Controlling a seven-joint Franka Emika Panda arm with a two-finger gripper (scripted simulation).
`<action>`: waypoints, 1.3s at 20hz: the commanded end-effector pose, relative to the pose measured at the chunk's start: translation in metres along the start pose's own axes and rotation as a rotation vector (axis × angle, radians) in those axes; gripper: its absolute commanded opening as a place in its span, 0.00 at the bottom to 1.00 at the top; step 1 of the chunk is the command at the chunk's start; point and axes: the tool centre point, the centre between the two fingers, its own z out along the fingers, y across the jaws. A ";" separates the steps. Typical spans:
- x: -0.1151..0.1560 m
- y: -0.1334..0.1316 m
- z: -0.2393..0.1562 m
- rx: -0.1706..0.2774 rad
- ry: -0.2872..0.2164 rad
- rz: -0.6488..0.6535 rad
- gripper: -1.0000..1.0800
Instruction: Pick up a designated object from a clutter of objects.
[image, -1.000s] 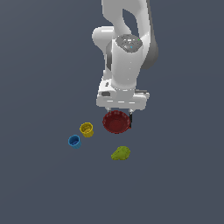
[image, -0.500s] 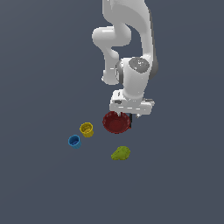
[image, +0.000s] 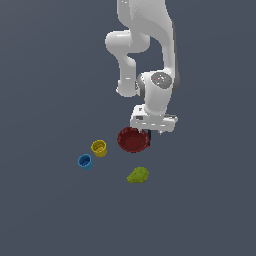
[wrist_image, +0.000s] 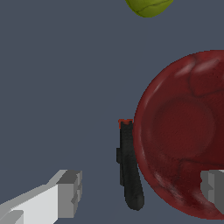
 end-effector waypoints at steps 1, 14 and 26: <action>-0.002 -0.002 0.003 0.001 0.001 0.002 0.96; -0.003 -0.001 0.033 0.001 0.000 0.002 0.96; -0.003 -0.001 0.053 0.002 0.000 0.002 0.00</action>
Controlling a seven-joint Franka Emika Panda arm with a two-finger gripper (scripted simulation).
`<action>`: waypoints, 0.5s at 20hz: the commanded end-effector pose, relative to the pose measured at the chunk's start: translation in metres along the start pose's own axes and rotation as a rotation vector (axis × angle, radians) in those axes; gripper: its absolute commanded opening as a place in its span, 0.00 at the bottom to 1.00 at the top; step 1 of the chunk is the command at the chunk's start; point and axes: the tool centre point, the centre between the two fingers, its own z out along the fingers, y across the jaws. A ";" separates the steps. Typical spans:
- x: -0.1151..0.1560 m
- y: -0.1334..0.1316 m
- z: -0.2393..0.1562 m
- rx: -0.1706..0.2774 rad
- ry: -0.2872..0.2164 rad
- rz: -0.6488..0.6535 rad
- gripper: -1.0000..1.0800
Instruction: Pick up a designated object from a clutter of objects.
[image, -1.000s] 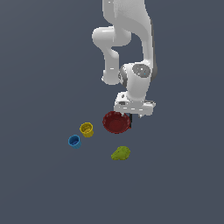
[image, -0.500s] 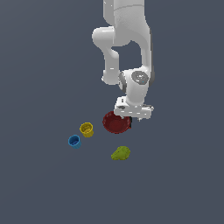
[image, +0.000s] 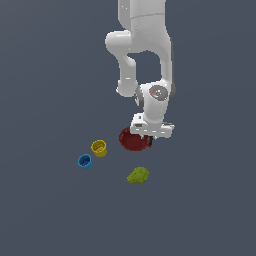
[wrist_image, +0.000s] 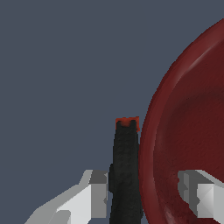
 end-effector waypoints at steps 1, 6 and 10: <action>-0.002 0.000 0.002 -0.001 -0.003 -0.001 0.00; -0.002 0.000 0.002 -0.001 -0.003 -0.001 0.00; 0.001 0.000 -0.001 0.000 0.001 0.000 0.00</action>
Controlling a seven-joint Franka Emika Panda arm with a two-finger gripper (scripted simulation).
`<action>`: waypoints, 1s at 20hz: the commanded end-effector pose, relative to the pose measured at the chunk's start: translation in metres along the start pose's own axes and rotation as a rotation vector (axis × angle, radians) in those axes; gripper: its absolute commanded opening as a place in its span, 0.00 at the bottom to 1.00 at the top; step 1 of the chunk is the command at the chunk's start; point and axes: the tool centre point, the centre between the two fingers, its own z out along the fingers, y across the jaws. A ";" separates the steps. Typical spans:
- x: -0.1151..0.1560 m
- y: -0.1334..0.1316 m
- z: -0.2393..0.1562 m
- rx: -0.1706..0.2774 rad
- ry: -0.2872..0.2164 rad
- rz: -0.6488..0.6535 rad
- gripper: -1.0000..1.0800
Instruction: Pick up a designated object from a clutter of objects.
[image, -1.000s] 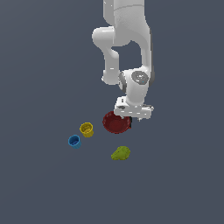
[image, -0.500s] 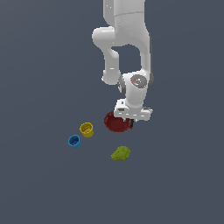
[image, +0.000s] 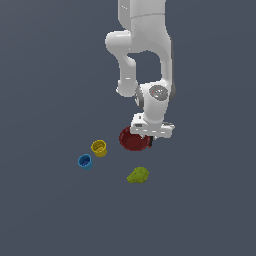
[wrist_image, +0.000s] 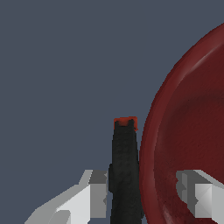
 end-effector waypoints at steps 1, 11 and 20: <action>0.000 0.001 -0.001 -0.001 -0.002 0.000 0.00; 0.016 0.025 -0.039 0.000 -0.003 0.000 0.00; 0.047 0.068 -0.109 0.002 -0.004 -0.001 0.00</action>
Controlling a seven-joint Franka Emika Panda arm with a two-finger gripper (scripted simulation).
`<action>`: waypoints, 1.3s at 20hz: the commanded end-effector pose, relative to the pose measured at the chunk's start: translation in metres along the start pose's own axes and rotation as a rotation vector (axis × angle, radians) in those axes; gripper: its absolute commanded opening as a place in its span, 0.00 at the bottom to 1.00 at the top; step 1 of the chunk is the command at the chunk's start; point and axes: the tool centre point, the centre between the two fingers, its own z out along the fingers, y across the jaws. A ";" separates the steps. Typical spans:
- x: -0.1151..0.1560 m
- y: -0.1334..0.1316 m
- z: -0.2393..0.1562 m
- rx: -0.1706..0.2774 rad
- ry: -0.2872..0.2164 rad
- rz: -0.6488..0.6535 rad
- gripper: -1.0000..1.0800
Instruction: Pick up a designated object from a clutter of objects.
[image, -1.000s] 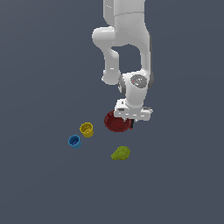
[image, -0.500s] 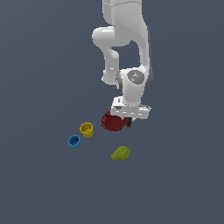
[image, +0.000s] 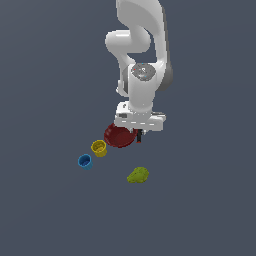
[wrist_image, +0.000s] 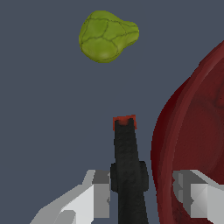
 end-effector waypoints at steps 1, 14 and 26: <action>0.010 0.014 -0.024 0.002 0.002 0.000 0.00; 0.062 0.086 -0.141 0.002 0.001 0.000 0.00; 0.106 0.142 -0.231 -0.001 0.000 0.000 0.00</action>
